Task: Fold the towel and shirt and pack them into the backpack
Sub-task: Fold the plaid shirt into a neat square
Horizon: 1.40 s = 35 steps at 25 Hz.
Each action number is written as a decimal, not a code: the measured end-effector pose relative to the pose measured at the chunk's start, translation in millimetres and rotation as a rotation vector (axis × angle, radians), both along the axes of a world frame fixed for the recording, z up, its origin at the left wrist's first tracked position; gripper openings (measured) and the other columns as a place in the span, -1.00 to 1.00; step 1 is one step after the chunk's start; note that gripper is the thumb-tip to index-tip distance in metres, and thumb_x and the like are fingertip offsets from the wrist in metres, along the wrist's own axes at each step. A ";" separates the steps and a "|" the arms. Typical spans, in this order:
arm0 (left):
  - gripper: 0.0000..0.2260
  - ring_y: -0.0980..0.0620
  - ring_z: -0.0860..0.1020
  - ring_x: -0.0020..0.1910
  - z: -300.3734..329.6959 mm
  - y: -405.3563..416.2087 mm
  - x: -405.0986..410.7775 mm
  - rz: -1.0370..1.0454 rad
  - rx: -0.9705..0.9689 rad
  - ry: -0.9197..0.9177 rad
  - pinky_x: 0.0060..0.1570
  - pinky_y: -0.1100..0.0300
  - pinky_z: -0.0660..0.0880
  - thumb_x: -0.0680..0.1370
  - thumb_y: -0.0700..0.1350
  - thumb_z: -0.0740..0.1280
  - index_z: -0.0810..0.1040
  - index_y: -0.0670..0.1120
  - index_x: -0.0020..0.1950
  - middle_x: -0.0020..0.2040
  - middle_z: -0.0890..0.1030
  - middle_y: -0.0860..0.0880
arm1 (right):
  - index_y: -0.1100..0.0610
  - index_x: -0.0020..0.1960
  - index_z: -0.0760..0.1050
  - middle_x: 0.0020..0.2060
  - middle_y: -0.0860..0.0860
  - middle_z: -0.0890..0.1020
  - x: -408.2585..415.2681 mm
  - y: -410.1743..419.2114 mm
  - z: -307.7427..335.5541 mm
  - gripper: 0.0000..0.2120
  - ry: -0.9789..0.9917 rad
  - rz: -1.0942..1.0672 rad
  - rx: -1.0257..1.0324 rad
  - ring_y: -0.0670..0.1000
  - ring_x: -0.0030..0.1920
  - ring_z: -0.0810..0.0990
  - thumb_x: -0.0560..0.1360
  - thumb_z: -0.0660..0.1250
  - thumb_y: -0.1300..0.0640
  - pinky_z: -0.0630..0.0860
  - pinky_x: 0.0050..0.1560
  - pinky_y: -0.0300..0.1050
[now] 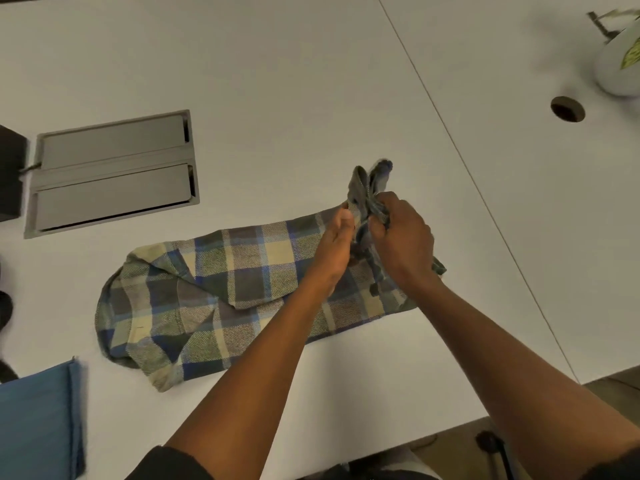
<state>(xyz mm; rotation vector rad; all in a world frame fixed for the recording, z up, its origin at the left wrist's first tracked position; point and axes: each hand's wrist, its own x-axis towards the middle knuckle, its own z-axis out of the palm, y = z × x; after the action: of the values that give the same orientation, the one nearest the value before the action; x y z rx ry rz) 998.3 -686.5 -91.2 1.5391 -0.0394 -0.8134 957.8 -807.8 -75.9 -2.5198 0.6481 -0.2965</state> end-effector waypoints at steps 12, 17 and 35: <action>-0.70 -0.06 0.68 -0.16 24.7 180.1 24.8 0.196 -0.153 0.378 -0.13 0.07 0.63 0.54 0.05 0.37 0.64 -0.16 0.09 -0.10 0.70 -0.15 | 0.04 0.47 0.28 0.15 0.04 0.57 29.8 165.0 53.9 -0.56 0.316 0.464 0.560 0.03 0.05 0.60 0.62 0.24 0.02 0.54 -0.01 -0.07; -0.85 -0.04 0.64 -0.27 17.3 258.5 41.7 0.308 0.009 0.362 -0.22 0.11 0.59 0.55 -0.20 0.37 0.61 -0.26 0.05 -0.08 0.67 -0.18 | 0.13 0.30 0.47 0.08 0.06 0.64 41.7 211.6 33.8 -0.74 0.203 0.329 0.860 0.11 -0.08 0.69 0.66 0.18 0.08 0.64 -0.11 -0.09; -0.46 -0.22 0.46 0.33 -60.4 397.9 44.9 0.519 0.859 -0.151 0.21 -0.07 0.47 0.56 -0.16 0.37 0.27 -0.11 0.50 0.42 0.43 -0.18 | 0.05 0.25 0.53 0.20 0.02 0.62 12.2 267.7 -87.9 -0.72 0.151 0.355 0.332 -0.07 0.12 0.56 0.64 0.19 -0.02 0.53 0.26 0.01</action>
<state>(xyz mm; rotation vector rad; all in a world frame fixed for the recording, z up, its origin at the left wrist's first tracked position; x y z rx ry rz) 1043.2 -288.6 -151.6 2.2702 0.6484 -0.2825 970.1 -540.1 -163.8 -2.2904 0.2665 0.1214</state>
